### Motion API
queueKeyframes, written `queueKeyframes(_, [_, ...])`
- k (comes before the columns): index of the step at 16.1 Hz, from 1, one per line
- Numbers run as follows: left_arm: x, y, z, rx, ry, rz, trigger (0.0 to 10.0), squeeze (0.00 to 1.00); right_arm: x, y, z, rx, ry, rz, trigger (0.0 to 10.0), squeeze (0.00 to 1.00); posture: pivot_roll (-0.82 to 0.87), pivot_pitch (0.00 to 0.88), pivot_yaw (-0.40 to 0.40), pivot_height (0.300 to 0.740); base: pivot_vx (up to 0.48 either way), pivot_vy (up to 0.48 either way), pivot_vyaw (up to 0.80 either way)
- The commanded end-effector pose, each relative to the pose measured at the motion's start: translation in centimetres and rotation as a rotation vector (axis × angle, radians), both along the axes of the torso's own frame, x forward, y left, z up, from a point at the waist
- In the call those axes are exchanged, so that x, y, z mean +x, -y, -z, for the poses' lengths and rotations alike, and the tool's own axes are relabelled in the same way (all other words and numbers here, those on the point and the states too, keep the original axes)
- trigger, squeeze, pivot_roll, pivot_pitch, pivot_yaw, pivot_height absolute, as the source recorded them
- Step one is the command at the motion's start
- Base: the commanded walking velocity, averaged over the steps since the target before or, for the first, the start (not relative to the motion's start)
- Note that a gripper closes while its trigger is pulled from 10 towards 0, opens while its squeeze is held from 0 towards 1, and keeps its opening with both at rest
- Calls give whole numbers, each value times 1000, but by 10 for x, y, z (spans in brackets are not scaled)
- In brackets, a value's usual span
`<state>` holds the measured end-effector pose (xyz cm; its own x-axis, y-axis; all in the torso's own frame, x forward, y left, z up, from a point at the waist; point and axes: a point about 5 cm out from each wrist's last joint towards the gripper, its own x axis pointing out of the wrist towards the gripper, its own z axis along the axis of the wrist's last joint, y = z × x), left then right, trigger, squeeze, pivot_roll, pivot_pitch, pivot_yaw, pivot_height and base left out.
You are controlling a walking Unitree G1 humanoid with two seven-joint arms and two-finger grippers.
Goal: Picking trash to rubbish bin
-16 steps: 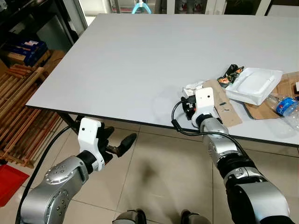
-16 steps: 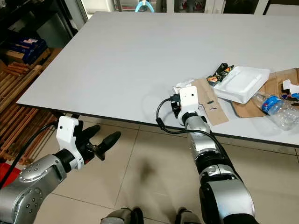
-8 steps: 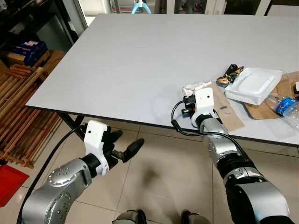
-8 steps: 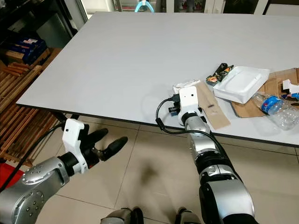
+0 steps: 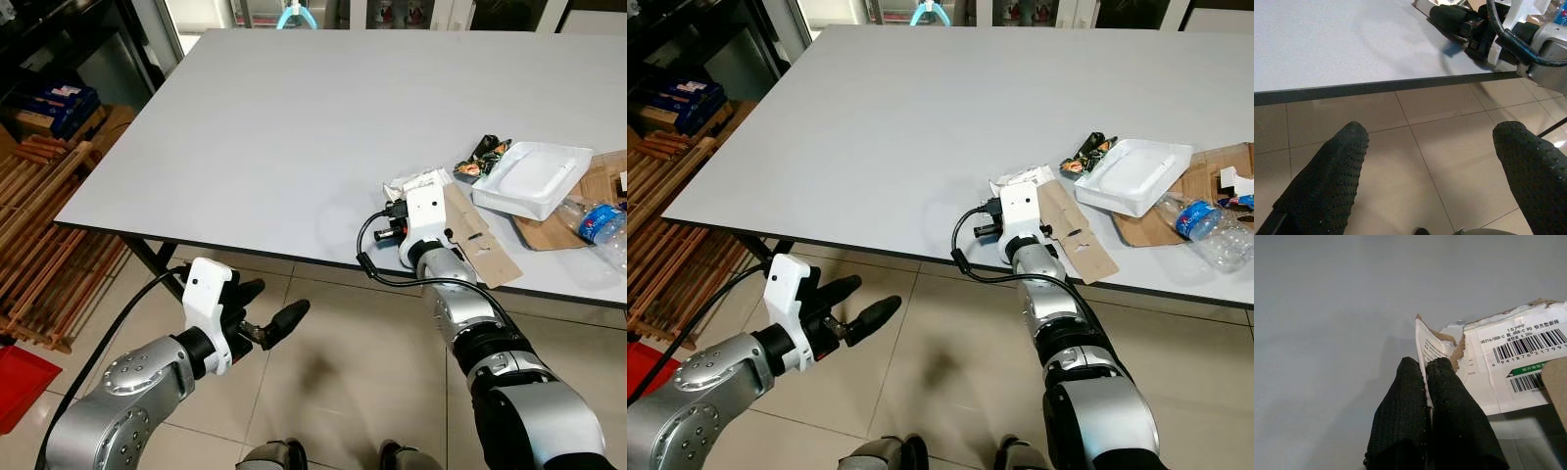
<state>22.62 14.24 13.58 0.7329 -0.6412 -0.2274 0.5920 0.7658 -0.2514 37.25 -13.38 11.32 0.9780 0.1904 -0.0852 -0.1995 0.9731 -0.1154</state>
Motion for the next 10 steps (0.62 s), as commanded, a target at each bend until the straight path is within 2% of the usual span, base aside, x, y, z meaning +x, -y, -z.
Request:
queueKeyframes(1, [-4,2,-4,-9,5,35,10000,0,-10,0,26,-5,-114,-2,0,0,111,157,133,740,0,0,0])
queueKeyframes(5, [-3,5,-8,-11,25,45,10000,0,-9,2,22,-2,-90,14,0,0,110,157,133,740,0,0,0])
queueKeyframes(10, [5,11,-12,-25,75,20,10000,0,1,15,-3,5,36,90,0,0,88,143,101,740,0,0,0])
